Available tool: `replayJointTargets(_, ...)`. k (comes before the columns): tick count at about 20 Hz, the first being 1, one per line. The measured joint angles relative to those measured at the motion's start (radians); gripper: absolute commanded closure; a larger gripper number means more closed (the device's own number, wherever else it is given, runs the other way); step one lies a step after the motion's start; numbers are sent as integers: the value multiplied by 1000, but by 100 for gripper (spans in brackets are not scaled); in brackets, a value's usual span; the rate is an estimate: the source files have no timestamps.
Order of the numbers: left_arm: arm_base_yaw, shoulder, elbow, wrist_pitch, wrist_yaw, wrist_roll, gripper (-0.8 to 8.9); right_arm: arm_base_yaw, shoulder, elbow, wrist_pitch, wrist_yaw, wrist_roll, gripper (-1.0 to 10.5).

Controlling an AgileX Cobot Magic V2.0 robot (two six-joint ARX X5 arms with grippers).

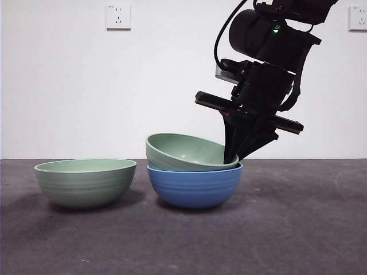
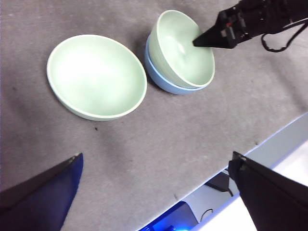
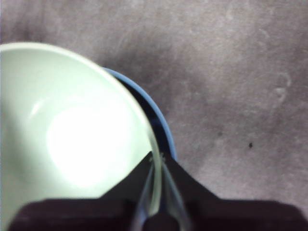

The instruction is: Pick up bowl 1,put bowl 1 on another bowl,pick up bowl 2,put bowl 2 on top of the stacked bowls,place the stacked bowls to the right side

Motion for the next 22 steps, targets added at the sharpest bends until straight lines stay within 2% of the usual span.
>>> replayJointTargets(6,-1,60,0,26,-35,0,208,13,-23,0,-13,-11,0,753)
replayJointTargets(15,-15,277,0,229,-63,0,208,11,-309,0,-75,-8,-3,753)
replayJointTargets(22,-72,569,0,473,-222,-19,220,11,-619,0,-262,69,-26,753)
